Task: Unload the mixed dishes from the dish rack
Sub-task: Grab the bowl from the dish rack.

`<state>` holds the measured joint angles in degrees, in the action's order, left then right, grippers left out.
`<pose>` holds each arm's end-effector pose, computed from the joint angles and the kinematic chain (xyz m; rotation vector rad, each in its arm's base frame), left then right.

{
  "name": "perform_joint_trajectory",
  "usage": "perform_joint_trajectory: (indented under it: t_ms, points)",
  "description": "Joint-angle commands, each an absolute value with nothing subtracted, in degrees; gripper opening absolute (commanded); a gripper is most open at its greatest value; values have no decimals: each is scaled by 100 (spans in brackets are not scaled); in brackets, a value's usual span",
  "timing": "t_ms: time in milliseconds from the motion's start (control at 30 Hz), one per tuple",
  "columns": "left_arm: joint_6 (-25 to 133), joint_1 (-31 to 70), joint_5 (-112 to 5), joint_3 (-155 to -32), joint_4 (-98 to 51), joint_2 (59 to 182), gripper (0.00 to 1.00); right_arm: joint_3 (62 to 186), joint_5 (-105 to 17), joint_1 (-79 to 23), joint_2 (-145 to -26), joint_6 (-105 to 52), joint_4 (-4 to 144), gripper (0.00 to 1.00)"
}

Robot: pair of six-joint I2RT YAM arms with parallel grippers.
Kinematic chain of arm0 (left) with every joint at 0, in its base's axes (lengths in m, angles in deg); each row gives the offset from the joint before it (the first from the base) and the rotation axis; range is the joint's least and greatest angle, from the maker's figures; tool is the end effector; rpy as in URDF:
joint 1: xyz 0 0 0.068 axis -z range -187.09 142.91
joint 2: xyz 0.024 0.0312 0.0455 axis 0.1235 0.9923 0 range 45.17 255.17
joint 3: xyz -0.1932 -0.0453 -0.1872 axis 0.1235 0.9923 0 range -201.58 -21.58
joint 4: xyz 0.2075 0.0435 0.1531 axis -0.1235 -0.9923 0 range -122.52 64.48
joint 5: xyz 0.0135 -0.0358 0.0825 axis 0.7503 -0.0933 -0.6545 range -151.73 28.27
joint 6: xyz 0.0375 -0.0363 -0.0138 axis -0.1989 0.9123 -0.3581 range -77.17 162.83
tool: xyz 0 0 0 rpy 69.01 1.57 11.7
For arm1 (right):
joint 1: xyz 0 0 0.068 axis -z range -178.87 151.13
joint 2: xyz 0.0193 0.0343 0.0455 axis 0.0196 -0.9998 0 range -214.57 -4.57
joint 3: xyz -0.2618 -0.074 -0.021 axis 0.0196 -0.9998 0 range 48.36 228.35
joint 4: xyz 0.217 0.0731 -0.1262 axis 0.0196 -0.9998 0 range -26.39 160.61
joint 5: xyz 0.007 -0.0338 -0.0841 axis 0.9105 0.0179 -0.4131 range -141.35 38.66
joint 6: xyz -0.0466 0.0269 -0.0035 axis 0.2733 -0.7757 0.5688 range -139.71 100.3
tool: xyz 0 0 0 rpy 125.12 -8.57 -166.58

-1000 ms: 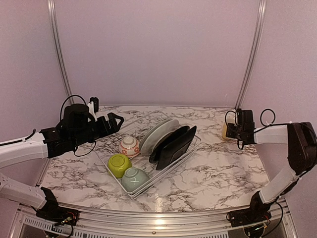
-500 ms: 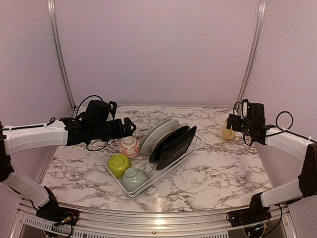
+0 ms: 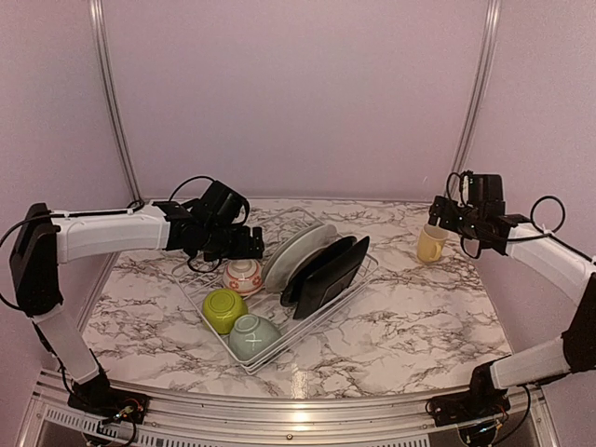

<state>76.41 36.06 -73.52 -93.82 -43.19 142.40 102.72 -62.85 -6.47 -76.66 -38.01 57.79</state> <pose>0.2828 -0.2551 0.2525 0.0895 2.3363 -0.4466 0.2826 0.0305 0.2920 0.3146 2.0689 0.0621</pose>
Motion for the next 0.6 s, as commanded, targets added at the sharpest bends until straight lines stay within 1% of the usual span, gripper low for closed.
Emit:
perform_joint_trajectory:
  t_ms: [0, 133, 233, 300, 567]
  points:
    - [7505, 3554, -7737, -9606, -4895, 14565, 99, 10350, -5433, -696, -7414, -3374, 5685, 98]
    - [7439, 3553, -7697, -9771, -4962, 14886, 96, 10344, -4522, -696, -7363, -3261, 5808, 98]
    - [7380, 3553, -7774, -9855, -5079, 15073, 95, 10370, -4386, -695, -7294, -3225, 5848, 98]
    - [7337, 3553, -7843, -9911, -5133, 15158, 93, 10409, -4404, -693, -7242, -3211, 5833, 98]
    - [7254, 3579, -8025, -10078, -5248, 15335, 70, 10410, -4480, -696, -7110, -3227, 5787, 98]
